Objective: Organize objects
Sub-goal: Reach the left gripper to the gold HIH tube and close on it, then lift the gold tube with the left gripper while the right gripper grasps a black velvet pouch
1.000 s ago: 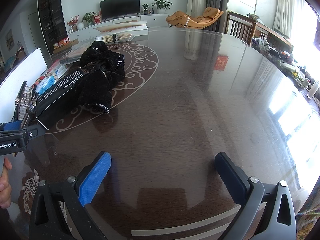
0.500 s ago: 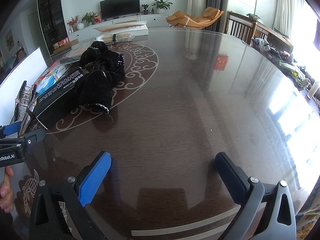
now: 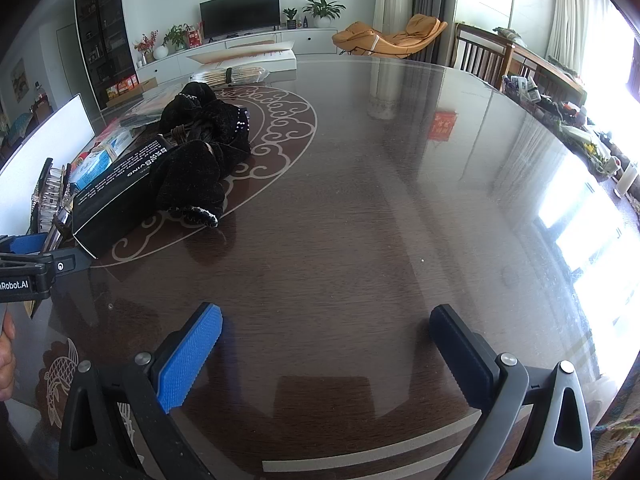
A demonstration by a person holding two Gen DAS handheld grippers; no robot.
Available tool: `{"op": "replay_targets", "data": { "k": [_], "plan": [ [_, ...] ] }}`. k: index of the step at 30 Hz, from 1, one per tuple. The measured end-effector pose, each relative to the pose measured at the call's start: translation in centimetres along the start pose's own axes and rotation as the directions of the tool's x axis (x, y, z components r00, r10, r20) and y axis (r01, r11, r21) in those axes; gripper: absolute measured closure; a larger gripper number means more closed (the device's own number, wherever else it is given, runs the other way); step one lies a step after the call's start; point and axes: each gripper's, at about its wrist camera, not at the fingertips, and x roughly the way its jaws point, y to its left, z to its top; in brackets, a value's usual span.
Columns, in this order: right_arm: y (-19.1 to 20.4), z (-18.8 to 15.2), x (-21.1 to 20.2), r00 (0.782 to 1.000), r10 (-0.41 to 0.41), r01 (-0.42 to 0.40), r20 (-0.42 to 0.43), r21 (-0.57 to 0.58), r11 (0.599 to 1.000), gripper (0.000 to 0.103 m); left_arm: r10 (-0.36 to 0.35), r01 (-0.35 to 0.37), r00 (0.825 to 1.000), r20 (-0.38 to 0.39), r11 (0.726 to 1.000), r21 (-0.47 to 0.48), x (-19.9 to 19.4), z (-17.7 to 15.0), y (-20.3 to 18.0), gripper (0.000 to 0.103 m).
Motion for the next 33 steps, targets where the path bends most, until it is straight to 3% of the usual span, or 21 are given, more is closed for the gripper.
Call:
{"op": "replay_targets", "data": {
  "k": [1,2,3,4,5,6,14,16,17,18,21,30,33],
  "plan": [
    [0.0,0.0,0.0,1.0,0.0,0.0,0.0,0.0,1.0,0.0,0.007,-0.007,1.0,0.011,1.0,-0.005,-0.2,-0.2,0.1,0.002],
    [0.0,0.0,0.0,1.0,0.0,0.0,0.0,0.0,1.0,0.0,0.01,-0.01,0.999,0.034,1.0,-0.009,-0.6,-0.4,0.2,0.017],
    [0.0,0.0,0.0,1.0,0.0,0.0,0.0,0.0,1.0,0.0,0.011,-0.01,0.998,0.058,1.0,-0.008,-1.1,-0.8,0.3,0.038],
    [0.0,0.0,0.0,1.0,0.0,0.0,0.0,0.0,1.0,0.0,0.015,-0.014,0.997,0.072,1.0,-0.006,-1.5,-1.1,0.4,0.048],
    [0.0,0.0,0.0,1.0,0.0,0.0,0.0,0.0,1.0,0.0,0.014,-0.014,0.997,0.082,1.0,-0.009,-1.9,-1.6,0.6,0.072],
    [0.0,0.0,0.0,1.0,0.0,0.0,0.0,0.0,1.0,0.0,0.012,-0.011,0.997,0.081,1.0,-0.013,-2.1,-2.0,0.7,0.079],
    [0.0,0.0,0.0,1.0,0.0,0.0,0.0,0.0,1.0,0.0,0.036,-0.032,0.993,0.11,0.998,-0.046,-4.6,-6.9,1.6,0.074],
    [0.0,0.0,0.0,1.0,0.0,0.0,0.0,0.0,1.0,0.0,0.067,-0.062,0.991,0.113,0.997,-0.051,-4.5,-6.8,2.2,0.052],
    [0.0,0.0,0.0,1.0,0.0,0.0,0.0,0.0,1.0,0.0,0.087,-0.08,0.991,0.101,0.994,-0.075,-4.3,-6.6,2.8,0.031],
    [0.0,0.0,0.0,1.0,0.0,0.0,0.0,-0.001,1.0,0.0,0.084,-0.075,0.993,0.086,0.991,-0.11,-3.9,-6.4,3.6,0.017],
    [0.0,0.0,0.0,1.0,0.002,-0.002,0.001,0.0,1.0,0.0,0.091,-0.079,0.992,0.085,0.988,-0.131,-3.1,-6.1,4.9,0.003],
    [-0.1,0.2,-0.1,1.0,0.02,-0.02,-0.004,0.003,1.0,0.0,0.084,-0.068,0.988,0.13,0.989,-0.129,-2.8,-6.6,5.5,0.0],
    [-1.5,1.5,-0.7,0.988,0.154,-0.156,0.029,0.145,0.977,0.001,0.084,-0.067,0.988,0.132,0.989,-0.13,-2.8,-6.4,5.4,0.0]
  ]
}}
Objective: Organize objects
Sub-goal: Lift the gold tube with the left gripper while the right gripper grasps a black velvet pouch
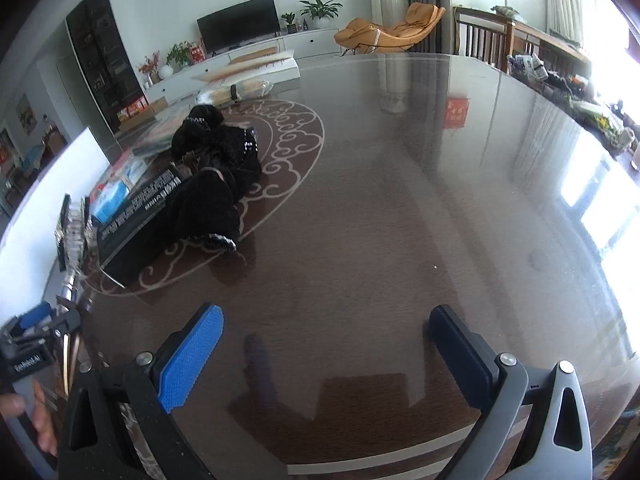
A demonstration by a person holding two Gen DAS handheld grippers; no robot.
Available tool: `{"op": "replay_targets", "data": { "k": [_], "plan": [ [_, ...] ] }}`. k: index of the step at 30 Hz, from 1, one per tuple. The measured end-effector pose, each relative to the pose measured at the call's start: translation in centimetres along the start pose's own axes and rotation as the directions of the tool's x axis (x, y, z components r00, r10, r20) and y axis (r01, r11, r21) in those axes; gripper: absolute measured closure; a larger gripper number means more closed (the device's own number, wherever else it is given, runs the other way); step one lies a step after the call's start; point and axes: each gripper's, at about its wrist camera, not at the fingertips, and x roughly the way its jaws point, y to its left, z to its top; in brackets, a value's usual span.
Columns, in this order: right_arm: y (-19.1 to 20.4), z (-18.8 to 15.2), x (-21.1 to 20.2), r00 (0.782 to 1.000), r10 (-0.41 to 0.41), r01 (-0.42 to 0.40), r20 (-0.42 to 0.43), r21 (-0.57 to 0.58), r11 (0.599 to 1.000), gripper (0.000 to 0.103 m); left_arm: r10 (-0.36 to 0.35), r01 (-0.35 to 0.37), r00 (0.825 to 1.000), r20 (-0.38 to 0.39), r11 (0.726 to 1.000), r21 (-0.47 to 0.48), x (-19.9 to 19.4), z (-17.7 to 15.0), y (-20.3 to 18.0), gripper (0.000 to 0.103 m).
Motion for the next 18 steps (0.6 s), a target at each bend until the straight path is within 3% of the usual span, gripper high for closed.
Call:
{"op": "replay_targets", "data": {
  "k": [2,5,8,9,10,13,18],
  "plan": [
    [0.6,1.8,-0.3,0.998,0.047,-0.048,0.034,0.041,0.998,0.001,0.0,0.0,1.0,0.0,1.0,0.0,0.0,0.0,-0.1,0.0],
    [3.1,5.0,1.4,0.994,0.113,-0.113,-0.008,0.005,0.994,0.009,0.0,0.0,1.0,0.0,1.0,0.0,0.0,0.0,-0.1,0.0],
    [5.2,6.9,4.8,0.987,0.131,-0.134,-0.094,-0.032,0.99,0.039,0.0,0.0,1.0,0.0,1.0,0.0,0.0,0.0,0.0,0.0],
    [5.5,7.1,5.7,0.981,0.148,-0.152,-0.124,-0.025,0.988,0.06,-0.001,0.001,1.0,0.0,1.0,0.0,0.0,0.0,0.0,0.0],
    [5.4,7.1,6.3,0.976,0.161,-0.163,-0.147,-0.005,0.987,0.07,-0.002,0.002,1.0,0.0,1.0,0.0,0.0,0.0,0.0,0.0],
    [4.5,5.7,5.3,0.973,0.186,-0.185,-0.14,0.024,0.983,0.07,-0.009,0.009,1.0,0.0,1.0,0.005,-0.1,0.1,0.0,0.0],
    [3.6,0.7,1.0,0.976,0.16,-0.175,-0.146,-0.092,0.98,0.067,-0.009,0.009,1.0,-0.001,1.0,0.003,-0.1,0.1,0.0,0.0]
  ]
}}
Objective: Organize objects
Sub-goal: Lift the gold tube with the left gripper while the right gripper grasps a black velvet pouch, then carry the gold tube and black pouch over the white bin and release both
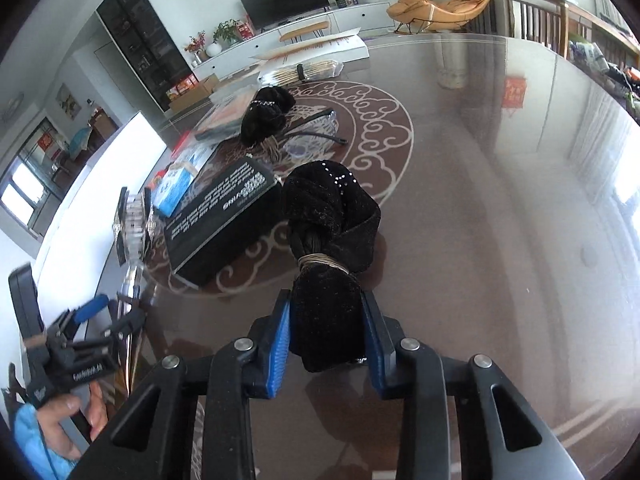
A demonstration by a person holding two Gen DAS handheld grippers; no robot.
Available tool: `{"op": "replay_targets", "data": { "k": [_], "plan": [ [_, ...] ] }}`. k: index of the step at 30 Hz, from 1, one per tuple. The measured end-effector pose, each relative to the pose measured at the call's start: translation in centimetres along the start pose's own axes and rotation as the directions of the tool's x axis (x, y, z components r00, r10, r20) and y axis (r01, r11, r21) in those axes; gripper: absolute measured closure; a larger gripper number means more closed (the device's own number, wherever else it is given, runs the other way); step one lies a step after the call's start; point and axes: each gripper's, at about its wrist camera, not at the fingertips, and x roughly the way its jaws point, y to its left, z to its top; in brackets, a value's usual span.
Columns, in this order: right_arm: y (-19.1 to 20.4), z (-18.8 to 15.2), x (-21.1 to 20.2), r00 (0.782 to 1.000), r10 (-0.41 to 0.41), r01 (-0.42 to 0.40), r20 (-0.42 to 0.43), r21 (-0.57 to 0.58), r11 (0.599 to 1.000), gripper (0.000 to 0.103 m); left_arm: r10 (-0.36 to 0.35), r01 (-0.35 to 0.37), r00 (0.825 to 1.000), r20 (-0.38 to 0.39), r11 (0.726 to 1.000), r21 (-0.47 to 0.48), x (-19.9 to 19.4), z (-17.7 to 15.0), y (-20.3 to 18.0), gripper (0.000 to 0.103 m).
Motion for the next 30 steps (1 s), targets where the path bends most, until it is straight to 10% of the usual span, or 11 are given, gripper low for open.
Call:
{"op": "replay_targets", "data": {
  "k": [4,9,15,18,30],
  "plan": [
    [-0.7,-2.5,-2.5,1.0,-0.004,0.004,-0.01,0.015,1.0,0.024,-0.013,0.013,1.0,0.021,1.0,0.028,-0.6,-0.1,-0.2,0.02],
    [-0.5,-2.1,-3.5,0.999,-0.05,0.05,-0.021,-0.009,0.999,0.021,-0.073,0.069,0.997,0.022,0.987,0.145,-1.5,-0.2,-2.0,0.074],
    [0.1,0.1,-0.2,0.987,-0.1,0.103,-0.122,0.016,0.995,0.022,-0.141,0.137,0.989,0.045,0.987,0.089,-2.8,-1.7,-0.9,0.076],
    [-0.4,0.4,0.5,0.992,-0.095,0.1,-0.086,0.046,0.994,0.071,-0.186,0.181,0.979,0.086,0.982,0.062,-4.8,-2.7,0.5,0.076],
    [9.1,0.6,-6.2,0.998,0.061,-0.059,0.009,-0.114,0.992,0.071,-0.246,0.287,0.86,0.448,0.958,-0.024,-20.7,-2.5,8.8,0.076]
  ]
}}
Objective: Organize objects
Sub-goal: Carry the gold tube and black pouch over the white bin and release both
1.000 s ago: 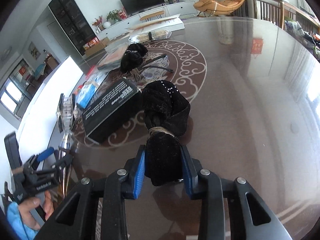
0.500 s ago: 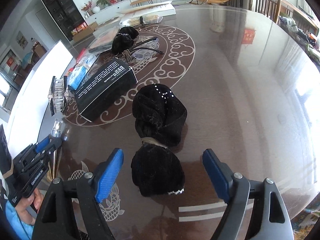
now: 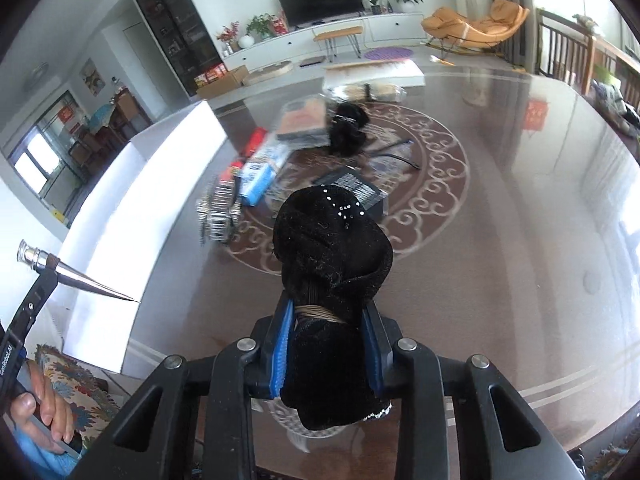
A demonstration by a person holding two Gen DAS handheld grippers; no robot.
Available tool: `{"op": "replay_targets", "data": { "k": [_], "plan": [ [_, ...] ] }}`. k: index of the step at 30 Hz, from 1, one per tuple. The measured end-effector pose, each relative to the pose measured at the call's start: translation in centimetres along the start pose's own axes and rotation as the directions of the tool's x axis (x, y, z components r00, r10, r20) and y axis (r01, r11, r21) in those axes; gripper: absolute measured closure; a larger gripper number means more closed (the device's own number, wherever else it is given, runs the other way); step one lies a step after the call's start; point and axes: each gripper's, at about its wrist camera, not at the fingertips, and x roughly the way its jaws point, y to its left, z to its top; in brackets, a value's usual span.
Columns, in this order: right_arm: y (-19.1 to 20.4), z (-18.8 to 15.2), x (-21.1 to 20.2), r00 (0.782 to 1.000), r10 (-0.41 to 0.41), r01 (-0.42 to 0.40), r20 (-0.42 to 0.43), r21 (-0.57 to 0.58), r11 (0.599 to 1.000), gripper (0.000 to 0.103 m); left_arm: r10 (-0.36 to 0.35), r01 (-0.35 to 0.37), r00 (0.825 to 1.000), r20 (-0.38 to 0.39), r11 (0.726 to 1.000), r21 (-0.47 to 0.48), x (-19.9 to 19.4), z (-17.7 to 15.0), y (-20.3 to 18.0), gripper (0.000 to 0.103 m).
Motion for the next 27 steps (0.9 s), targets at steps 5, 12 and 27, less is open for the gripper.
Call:
{"op": "replay_targets", "data": {
  "k": [5,12,27],
  "plan": [
    [10.5,2.8,-0.5,0.981,0.192,-0.188,0.031,-0.109,0.976,0.071,0.135,-0.132,0.988,0.074,0.99,-0.045,-4.6,3.5,5.1,0.076],
    [25.2,5.1,2.8,0.91,0.411,-0.413,-0.051,-0.2,0.888,0.07,0.383,-0.396,0.913,-0.143,0.916,-0.072,-2.8,4.0,16.0,0.075],
    [15.7,0.5,5.2,0.993,0.036,-0.006,0.113,-0.25,0.968,0.012,0.323,-0.335,0.934,-0.152,0.94,-0.06,0.9,3.0,11.3,0.031]
  ]
}}
